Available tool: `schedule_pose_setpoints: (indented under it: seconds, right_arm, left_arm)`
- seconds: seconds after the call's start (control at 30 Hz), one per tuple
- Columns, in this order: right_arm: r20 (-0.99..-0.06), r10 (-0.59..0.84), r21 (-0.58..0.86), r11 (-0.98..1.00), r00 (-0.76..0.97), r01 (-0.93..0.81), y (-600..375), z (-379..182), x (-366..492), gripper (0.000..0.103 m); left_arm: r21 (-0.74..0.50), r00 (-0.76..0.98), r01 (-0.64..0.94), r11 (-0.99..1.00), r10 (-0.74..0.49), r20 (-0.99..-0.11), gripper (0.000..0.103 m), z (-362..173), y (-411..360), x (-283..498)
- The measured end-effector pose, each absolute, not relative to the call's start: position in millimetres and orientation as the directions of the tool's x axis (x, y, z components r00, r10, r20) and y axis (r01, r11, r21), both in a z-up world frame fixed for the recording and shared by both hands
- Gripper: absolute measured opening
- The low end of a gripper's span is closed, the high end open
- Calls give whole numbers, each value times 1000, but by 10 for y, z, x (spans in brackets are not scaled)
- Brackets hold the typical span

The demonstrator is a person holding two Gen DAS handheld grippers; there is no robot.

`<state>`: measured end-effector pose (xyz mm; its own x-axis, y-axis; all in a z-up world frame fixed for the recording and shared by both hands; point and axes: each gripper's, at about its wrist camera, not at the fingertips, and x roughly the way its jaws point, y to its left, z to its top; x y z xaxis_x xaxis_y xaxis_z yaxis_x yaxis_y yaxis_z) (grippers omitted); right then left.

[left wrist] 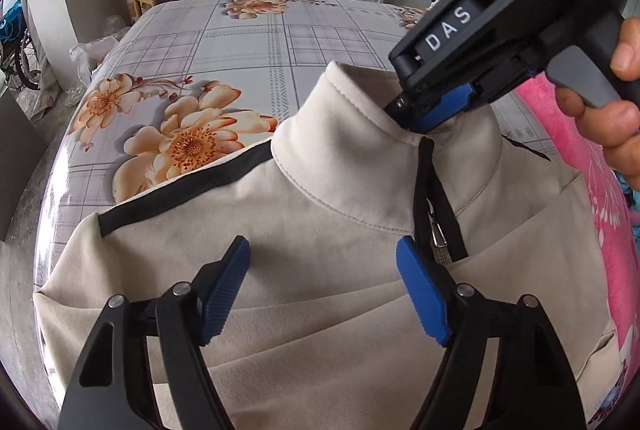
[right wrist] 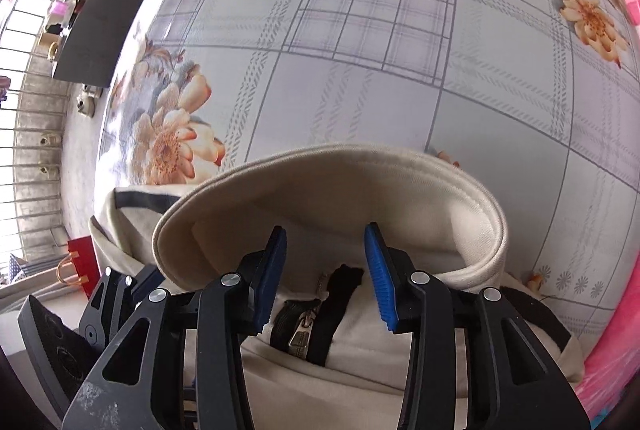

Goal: Fold large clothes

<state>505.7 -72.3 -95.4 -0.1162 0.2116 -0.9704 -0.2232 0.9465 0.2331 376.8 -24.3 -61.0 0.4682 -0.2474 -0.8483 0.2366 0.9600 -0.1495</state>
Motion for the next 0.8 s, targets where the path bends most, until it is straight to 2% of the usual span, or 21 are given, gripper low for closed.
schedule_pose_setpoints:
  seconds: [0.13, 0.23, 0.37, 0.53, 0.8]
  right_arm:
    - [-975, 180, 209, 944, -131, -255, -686, -931, 4938, 41]
    - [-937, 280, 324, 919, -207, -223, -710, -885, 4840, 42]
    - [-940, 297, 333, 904, -166, -269, -689, -716, 4671, 42]
    - [-970, 243, 238, 928, -18, -287, -699, -600, 4792, 42]
    - [-988, 152, 153, 945, -27, -289, -607, -1022, 5052, 42]
  left_arm:
    - [-127, 499, 243, 962, -236, -833, 74, -629, -269, 3756]
    - [-114, 519, 249, 962, -232, -823, 74, -646, -279, 3731]
    - [-156, 530, 241, 958, -265, -806, 74, -649, -222, 3715]
    - [-115, 546, 242, 963, -233, -805, 74, -664, -272, 3688]
    - [-155, 546, 235, 959, -262, -796, 74, -658, -222, 3691]
